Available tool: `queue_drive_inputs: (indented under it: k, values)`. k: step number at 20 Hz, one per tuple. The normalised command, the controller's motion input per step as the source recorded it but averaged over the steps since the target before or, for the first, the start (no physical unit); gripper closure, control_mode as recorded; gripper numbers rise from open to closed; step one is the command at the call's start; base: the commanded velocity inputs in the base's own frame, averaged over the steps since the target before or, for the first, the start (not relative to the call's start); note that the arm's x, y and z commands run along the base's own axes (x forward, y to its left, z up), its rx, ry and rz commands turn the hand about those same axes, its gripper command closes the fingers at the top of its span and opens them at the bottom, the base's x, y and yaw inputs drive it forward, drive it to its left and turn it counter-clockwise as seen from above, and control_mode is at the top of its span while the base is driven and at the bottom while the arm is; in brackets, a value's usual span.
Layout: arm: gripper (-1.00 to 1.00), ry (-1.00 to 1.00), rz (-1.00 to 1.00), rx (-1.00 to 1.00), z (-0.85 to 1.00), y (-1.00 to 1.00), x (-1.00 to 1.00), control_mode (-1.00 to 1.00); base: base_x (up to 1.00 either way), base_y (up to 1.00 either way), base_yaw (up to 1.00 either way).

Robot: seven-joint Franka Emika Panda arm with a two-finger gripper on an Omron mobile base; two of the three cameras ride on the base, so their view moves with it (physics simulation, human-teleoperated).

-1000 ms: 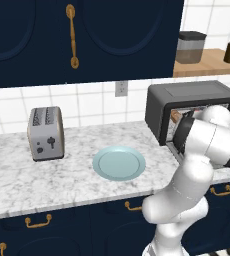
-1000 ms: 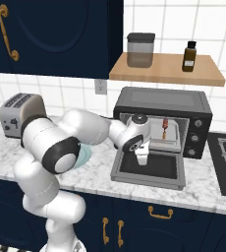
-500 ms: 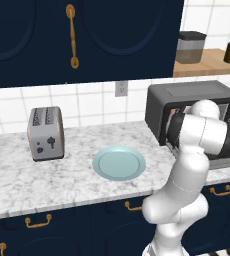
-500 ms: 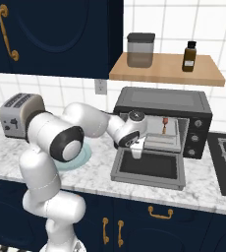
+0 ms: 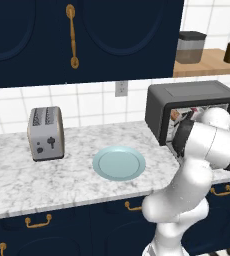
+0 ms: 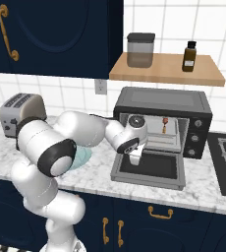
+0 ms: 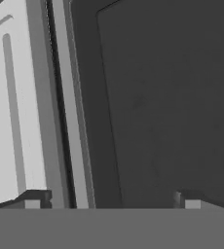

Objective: Pick up the kebab skewer and baguette bread, and place them inside the toaster oven. Close the toaster oven door and start by setting the timer.

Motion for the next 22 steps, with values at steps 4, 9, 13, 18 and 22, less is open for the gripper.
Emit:
queue_drive_inputs:
  k: [4, 9, 13, 18, 22]
  values:
    - [-1.00, 0.01, 0.12, 0.01, 0.36, 0.17, -0.91, -1.00, 0.00, 0.00, 0.00]
    - [-1.00, 0.08, 0.38, -0.03, 0.29, 0.08, -0.98, -1.00, 0.00, 0.00, 0.00]
    - [-1.00, 0.19, 0.48, -0.06, 0.26, 0.06, -0.76, -1.00, 0.00, 0.00, 0.00]
    - [-1.00, 0.23, 0.48, -0.08, 0.19, 0.05, -0.66, -1.00, 0.00, 0.00, 0.00]
    - [-1.00, 0.10, 0.44, -0.10, -0.01, 0.01, -0.62, -1.00, 0.00, 0.00, 0.00]
